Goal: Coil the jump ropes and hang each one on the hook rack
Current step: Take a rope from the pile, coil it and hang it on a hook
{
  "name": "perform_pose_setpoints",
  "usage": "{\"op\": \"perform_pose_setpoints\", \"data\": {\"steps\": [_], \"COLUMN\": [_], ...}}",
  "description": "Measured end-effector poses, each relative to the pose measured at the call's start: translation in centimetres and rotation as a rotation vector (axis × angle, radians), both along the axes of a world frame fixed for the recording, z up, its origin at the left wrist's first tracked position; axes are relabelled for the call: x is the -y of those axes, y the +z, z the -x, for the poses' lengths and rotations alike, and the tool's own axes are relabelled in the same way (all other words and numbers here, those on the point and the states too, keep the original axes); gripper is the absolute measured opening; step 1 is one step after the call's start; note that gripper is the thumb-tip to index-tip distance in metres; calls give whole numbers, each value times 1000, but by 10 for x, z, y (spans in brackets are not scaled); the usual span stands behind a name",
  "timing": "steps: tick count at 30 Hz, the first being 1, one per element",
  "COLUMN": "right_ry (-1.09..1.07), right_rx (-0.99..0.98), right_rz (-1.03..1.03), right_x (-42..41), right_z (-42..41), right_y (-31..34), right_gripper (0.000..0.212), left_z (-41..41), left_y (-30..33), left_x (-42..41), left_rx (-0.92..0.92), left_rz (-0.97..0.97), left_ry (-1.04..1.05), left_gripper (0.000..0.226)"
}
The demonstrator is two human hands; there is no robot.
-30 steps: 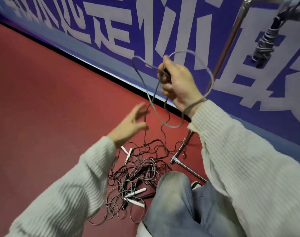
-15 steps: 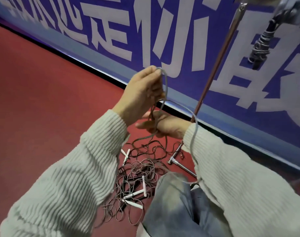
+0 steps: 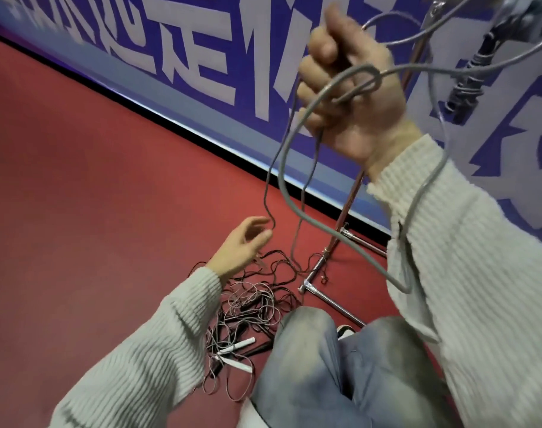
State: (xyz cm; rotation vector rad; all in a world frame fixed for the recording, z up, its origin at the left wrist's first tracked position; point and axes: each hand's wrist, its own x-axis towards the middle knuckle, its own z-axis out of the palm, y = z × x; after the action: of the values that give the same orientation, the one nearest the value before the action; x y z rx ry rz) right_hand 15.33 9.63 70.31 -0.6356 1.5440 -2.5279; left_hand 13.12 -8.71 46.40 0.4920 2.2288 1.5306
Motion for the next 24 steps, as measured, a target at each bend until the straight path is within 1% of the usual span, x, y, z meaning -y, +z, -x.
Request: {"op": "perform_pose_setpoints", "data": {"steps": [1,2,3,6,7,8,9,10,11,12,13,14,15,16,17,18,21,22,24], "right_ry": [-18,-48,-80,-158,-186,-214,-243,-270,-295,-313,-329,-346,-369,-398,-429,-450,-466,-481,-547], "right_rx": [-3,1,14,55,65,78,90,99,105,110,120,136,157,181,209,241,333,363,420], "right_rz": [-7,-19,-32,-73,-87,-96,-94,-79,-57,-33,-10,7,6,-17,-59,-106,-181,-180,-159], "right_x": [-5,-9,-13,-18,-18,-16,-15,-16,-18,-21,-27,-34,-42,-50,-59,-66,-84,-87,-93], "right_z": [-1,-2,-3,3,6,9,12,15,17,18,20,20,21,21,21,22,22,22,21], "right_y": [2,1,0,-7,-8,-10,-11,-11,-10,-8,-6,-4,-3,-4,-6,-11,-31,-37,-47], "right_gripper": [46,46,46,45,45,44,43,42,42,41,41,41,40,40,40,40,38,35,22], "left_z": [3,6,8,5,1,-5,-12,-17,-22,-26,-31,-35,-38,-41,-41,-38,-21,-16,-9], "left_y": [7,13,22,50,56,59,61,59,53,44,34,22,9,0,-6,-9,-1,4,18], "left_x": [-4,-7,-9,-28,-39,-52,-66,-79,-90,-98,-103,-106,-106,-104,-102,-101,-93,-90,-84], "left_rx": [7,8,1,-30,-30,-31,-38,-34,-20,-15,-42,-34,16,121,234,307,349,352,376], "left_rz": [-29,-79,-135,-311,-337,-356,-363,-367,-348,-301,-198,-129,-105,-138,-205,-267,-375,-400,-433], "left_ry": [47,89,104,-32,-88,-142,-179,-202,-210,-213,-213,-210,-194,-151,-81,9,219,246,256], "left_gripper": [24,18,22,77,85,87,84,75,60,40,21,13,25,35,39,40,34,31,28]}}
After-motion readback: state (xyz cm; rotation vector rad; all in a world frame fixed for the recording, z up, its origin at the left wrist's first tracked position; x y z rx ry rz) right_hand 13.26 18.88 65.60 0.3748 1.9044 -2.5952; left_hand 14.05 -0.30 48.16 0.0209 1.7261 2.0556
